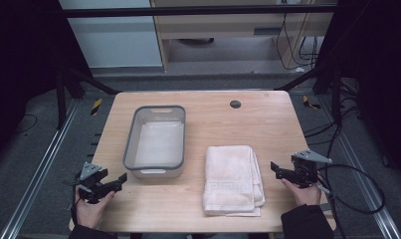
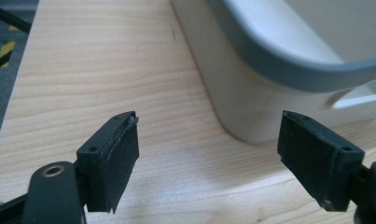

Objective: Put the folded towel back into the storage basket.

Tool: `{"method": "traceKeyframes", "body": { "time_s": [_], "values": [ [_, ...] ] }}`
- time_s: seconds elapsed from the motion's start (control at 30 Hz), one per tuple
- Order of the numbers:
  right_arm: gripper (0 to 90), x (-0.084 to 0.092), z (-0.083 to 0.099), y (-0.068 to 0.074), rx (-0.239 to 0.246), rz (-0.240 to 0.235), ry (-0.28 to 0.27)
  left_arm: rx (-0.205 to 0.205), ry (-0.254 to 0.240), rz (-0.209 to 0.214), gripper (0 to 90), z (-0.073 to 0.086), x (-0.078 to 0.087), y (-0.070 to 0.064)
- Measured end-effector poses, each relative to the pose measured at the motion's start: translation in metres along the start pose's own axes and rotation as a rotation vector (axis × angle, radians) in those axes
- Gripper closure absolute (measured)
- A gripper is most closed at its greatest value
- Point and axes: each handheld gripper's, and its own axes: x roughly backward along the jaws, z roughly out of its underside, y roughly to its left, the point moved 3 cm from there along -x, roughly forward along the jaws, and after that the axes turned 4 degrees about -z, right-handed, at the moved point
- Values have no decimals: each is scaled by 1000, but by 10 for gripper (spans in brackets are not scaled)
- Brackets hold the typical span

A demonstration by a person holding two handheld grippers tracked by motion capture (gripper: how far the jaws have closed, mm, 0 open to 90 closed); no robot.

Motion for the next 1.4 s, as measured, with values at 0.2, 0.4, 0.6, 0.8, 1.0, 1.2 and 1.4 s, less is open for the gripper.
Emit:
{"method": "traceKeyframes", "body": {
  "time_s": [0.2,0.4,0.6,0.8,1.0,1.2,1.4],
  "values": [
    [166,8,-6,6,9,-14,-34,18,-47,31,207,-5,11,-6],
    [167,10,-10,12,24,-32,-40,12,-94,35,234,-11,19,-12],
    [176,10,-14,11,44,-32,-44,5,-125,31,241,-18,23,-14],
    [192,11,-21,14,54,-45,-56,-13,-128,39,244,-25,23,-21],
    [199,15,-30,12,48,-43,-80,-5,-143,57,248,-34,25,-26],
    [206,16,-38,13,59,-45,-90,10,-162,67,251,-43,26,-28],
    [211,17,-46,16,61,-60,-102,1,-178,82,256,-51,26,-36]
  ]
}}
